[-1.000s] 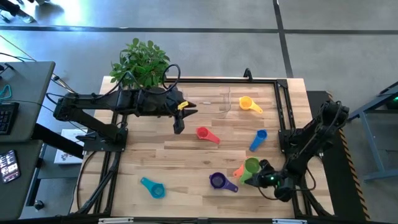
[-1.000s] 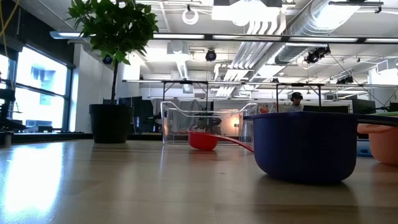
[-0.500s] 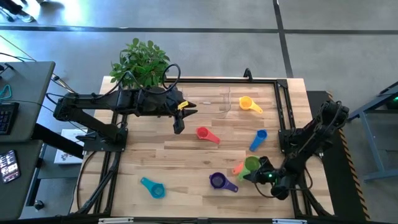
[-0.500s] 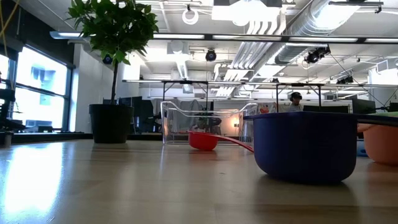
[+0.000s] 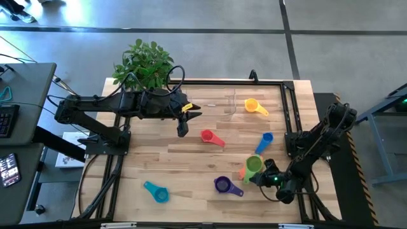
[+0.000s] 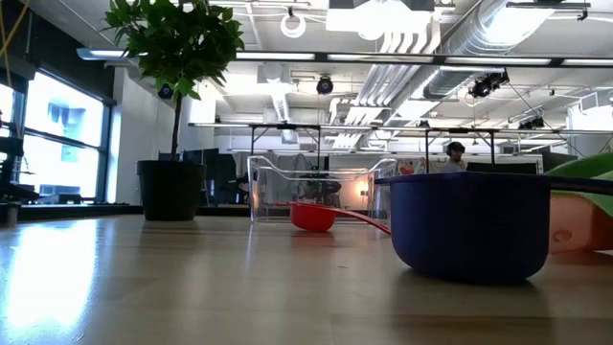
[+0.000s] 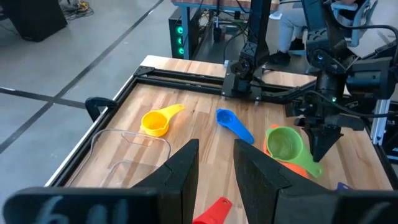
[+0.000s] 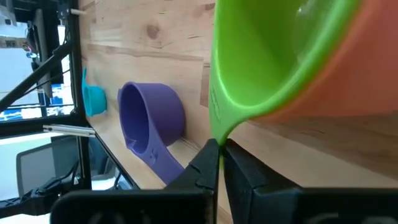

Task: Nest measuring cups in basket
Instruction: Stack the green measuring cup on top of the orange measuring cup

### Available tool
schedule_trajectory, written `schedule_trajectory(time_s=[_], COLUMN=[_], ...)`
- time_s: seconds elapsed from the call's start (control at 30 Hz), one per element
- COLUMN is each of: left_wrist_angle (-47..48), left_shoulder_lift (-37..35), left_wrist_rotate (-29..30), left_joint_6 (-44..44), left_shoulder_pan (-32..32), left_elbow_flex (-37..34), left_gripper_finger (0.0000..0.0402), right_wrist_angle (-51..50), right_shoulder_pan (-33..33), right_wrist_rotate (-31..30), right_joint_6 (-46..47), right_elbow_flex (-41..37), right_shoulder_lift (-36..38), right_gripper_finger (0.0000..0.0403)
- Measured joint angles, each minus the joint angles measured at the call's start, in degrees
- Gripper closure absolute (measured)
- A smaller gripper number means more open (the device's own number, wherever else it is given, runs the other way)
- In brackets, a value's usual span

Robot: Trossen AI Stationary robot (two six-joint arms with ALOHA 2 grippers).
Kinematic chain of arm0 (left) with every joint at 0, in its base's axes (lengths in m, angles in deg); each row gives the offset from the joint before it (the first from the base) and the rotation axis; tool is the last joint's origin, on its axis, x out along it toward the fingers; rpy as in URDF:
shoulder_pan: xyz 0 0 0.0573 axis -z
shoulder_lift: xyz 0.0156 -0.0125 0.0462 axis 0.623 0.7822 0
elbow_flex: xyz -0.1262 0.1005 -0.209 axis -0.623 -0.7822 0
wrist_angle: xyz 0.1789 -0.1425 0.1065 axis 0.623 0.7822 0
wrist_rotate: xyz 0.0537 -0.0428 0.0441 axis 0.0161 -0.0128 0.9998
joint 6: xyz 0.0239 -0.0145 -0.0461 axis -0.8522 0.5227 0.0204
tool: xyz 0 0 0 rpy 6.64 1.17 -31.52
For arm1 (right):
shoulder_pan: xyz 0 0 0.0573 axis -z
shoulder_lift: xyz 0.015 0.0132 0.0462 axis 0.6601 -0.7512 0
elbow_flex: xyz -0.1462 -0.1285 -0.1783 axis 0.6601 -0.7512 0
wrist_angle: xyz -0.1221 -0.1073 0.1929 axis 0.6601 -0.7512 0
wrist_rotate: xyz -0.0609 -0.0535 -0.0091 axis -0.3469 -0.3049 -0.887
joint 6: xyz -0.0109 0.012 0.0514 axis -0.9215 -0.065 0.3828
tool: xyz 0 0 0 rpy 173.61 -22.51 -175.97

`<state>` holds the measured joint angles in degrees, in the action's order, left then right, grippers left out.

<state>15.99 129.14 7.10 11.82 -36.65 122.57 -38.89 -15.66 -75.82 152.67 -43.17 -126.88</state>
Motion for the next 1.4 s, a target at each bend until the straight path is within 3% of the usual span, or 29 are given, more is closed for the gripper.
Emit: schedule_trajectory(time_s=[0.33, 0.73, 1.4], left_wrist_angle=[0.0, 0.0, -3.0], left_shoulder_lift=[0.0, 0.0, 0.0], left_wrist_rotate=[0.0, 0.0, 0.0], left_joint_6=[0.0, 0.0, 0.0], left_shoulder_pan=[-0.1, -0.4, -1.2], left_elbow_flex=[0.0, 0.0, 0.0], left_gripper_finger=[0.0312, 0.0312, 0.0312], right_wrist_angle=[0.1, 3.7, 4.3], right_shoulder_pan=[0.0, -3.4, -5.4], right_wrist_rotate=[-0.4, -8.8, -16.0], right_joint_6=[0.0, 0.5, 0.0], right_elbow_flex=[0.0, 0.0, 0.3], right_shoulder_lift=[0.0, 0.0, 2.2], right_gripper_finger=[0.0402, 0.0402, 0.0403])
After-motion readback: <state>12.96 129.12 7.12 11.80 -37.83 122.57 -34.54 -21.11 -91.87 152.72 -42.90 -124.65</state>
